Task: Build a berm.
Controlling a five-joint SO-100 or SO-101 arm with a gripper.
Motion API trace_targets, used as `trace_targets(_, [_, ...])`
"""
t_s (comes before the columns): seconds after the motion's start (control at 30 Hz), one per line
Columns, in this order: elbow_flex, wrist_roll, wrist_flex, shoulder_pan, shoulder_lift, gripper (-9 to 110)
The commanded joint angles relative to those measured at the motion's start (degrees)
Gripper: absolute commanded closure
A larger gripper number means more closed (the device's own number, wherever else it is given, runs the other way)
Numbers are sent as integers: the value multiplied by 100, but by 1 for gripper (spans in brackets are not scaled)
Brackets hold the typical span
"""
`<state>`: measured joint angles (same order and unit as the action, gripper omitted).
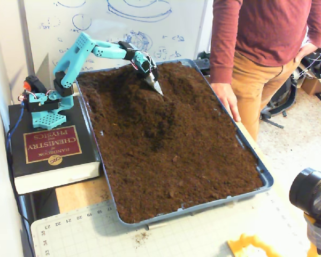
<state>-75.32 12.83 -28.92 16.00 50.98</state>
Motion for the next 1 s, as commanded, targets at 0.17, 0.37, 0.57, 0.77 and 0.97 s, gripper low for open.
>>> trace_targets(0.17, [53,44,-79,-396,1758,101])
trace_targets(0.37, [527,-62,9,-1055,2355,101])
trace_targets(0.57, [2206,-97,158,-1740,1424,101])
trace_targets(0.77, [4482,-97,1573,-2259,-712,101])
trace_targets(0.97, [6056,-914,2971,-2716,-2918,101])
